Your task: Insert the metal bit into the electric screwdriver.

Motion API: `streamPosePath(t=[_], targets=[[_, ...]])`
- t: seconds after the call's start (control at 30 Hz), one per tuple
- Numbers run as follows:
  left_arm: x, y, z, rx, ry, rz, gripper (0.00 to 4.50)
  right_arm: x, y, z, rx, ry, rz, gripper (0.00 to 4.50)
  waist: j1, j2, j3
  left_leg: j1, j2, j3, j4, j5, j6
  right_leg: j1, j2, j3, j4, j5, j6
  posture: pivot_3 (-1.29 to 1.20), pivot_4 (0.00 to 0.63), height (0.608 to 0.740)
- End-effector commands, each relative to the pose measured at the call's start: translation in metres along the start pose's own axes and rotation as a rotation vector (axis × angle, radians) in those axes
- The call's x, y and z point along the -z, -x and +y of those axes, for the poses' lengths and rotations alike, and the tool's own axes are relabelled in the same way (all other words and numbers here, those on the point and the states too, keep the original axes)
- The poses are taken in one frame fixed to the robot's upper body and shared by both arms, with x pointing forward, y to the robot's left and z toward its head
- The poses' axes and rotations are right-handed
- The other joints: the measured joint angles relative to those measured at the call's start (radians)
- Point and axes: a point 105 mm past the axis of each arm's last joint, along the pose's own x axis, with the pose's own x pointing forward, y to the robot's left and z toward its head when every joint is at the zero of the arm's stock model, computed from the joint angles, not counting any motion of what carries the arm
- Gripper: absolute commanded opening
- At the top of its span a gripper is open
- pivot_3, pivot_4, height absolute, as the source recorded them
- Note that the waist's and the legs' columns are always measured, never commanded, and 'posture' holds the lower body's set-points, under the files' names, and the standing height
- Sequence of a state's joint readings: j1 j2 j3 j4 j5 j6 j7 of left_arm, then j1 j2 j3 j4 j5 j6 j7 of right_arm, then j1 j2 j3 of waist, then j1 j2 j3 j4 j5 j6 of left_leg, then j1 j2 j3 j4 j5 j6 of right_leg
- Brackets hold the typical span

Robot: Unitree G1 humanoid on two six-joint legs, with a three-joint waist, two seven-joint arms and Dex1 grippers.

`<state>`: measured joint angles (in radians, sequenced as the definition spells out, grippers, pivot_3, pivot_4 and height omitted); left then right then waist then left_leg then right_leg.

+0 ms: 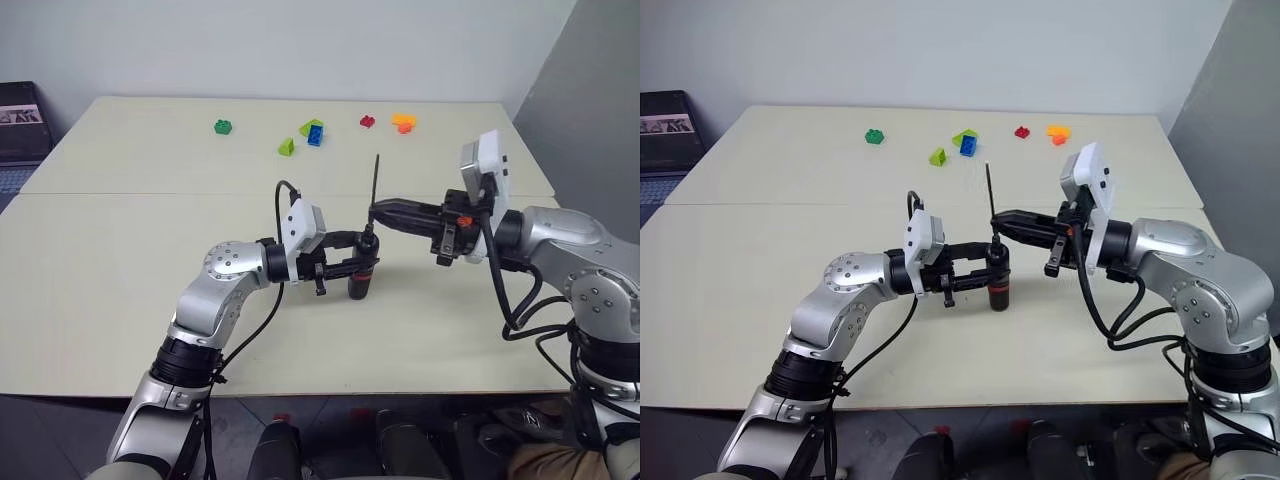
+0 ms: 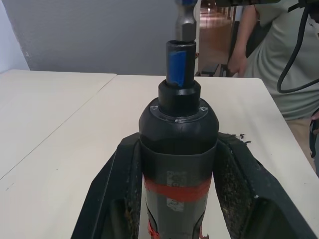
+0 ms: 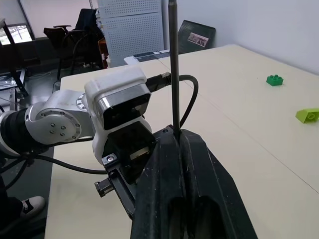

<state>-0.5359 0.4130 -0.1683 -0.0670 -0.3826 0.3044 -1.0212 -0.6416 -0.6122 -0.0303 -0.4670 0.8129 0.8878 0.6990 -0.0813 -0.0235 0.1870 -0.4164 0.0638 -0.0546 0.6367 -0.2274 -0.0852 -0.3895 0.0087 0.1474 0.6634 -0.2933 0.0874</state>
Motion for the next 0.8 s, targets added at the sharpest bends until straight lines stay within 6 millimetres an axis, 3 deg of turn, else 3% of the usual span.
streamPosePath(t=[0.03, 0.5, 0.8], targets=[[-0.007, 0.002, 0.004, -0.008, -0.037, 0.007, 1.64, -0.008, 0.001, 0.003, -0.007, 0.042, -0.030, 0.00, 0.000, 0.000, 0.000, 0.000, 0.000, 0.000, 0.000, 0.000, 0.000, 0.000, 0.000, 0.000, 0.000, 0.000, 0.000, 0.00, 0.150, 0.740], [-0.007, 0.002, 0.005, -0.007, -0.037, 0.007, 1.64, 0.009, 0.003, 0.003, -0.044, 0.046, 0.021, 0.00, 0.000, 0.000, 0.000, 0.000, 0.000, 0.000, 0.000, 0.000, 0.000, 0.000, 0.000, 0.000, 0.000, 0.000, 0.000, 0.00, 0.150, 0.740], [-0.007, 0.003, 0.003, 0.003, -0.042, 0.012, 1.64, 0.011, -0.003, -0.003, -0.184, 0.066, 0.062, 0.00, 0.000, 0.000, 0.000, 0.001, 0.000, 0.000, 0.000, 0.000, 0.000, 0.001, 0.000, 0.000, 0.000, 0.000, 0.000, 0.00, 0.150, 0.740]])
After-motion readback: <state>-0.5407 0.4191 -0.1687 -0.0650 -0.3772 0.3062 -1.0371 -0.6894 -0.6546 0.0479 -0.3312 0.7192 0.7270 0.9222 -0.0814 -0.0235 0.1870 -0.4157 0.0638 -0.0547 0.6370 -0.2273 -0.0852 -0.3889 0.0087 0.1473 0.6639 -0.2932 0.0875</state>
